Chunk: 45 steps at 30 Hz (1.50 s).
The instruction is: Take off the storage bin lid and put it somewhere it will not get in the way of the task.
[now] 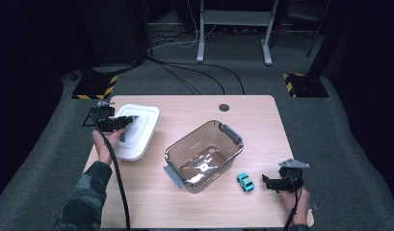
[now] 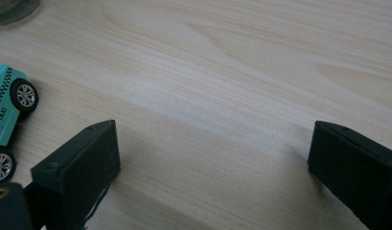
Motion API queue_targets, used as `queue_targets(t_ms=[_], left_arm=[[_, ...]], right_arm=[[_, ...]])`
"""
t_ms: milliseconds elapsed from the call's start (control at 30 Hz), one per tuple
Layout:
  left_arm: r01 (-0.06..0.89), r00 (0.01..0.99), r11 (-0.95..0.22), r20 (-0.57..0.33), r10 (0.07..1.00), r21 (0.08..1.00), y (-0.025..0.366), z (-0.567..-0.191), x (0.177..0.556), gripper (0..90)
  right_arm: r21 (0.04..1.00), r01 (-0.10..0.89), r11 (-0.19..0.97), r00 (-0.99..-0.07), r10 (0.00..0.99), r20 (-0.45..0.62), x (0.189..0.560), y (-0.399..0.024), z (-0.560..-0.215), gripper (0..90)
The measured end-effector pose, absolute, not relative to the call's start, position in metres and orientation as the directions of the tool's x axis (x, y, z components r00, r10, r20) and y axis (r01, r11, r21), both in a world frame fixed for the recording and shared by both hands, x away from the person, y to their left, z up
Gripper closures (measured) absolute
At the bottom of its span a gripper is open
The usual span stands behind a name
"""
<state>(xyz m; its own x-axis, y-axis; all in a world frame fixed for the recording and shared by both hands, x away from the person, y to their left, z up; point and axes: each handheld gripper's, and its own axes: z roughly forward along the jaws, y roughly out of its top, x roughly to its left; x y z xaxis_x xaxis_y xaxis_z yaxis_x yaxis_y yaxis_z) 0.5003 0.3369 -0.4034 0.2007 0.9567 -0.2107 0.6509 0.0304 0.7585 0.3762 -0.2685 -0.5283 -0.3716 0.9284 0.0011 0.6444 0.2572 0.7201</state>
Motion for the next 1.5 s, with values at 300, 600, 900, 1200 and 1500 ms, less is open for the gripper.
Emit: queue_targets(t_ms=[300, 600, 900, 1200, 1500], left_arm=[[0.684, 0.15, 0.07, -0.234, 0.961, 0.726, 0.349, -0.426, 0.503, 66.5], [0.707, 0.114, 0.102, -0.255, 0.96, 0.7, 0.359, -0.446, 0.505, 66.4], [0.726, 0.082, 0.127, -0.269, 0.96, 0.676, 0.364, -0.463, 0.506, 66.4], [0.718, 0.049, 0.141, -0.251, 0.967, 0.682, 0.364, -0.476, 0.504, 66.4], [0.722, 0.031, 0.163, -0.266, 0.963, 0.673, 0.367, -0.488, 0.501, 66.3]], right_arm=[[0.72, 0.644, 0.257, -0.372, 0.928, 0.001, 0.376, -0.268, -0.528, 3.1], [0.72, 0.644, 0.257, -0.372, 0.928, 0.001, 0.376, -0.269, -0.528, 3.1], [0.72, 0.644, 0.257, -0.372, 0.928, 0.002, 0.376, -0.268, -0.528, 3.1], [0.72, 0.644, 0.256, -0.371, 0.929, 0.002, 0.376, -0.268, -0.528, 3.1], [0.72, 0.644, 0.257, -0.372, 0.928, 0.001, 0.376, -0.269, -0.528, 3.1]])
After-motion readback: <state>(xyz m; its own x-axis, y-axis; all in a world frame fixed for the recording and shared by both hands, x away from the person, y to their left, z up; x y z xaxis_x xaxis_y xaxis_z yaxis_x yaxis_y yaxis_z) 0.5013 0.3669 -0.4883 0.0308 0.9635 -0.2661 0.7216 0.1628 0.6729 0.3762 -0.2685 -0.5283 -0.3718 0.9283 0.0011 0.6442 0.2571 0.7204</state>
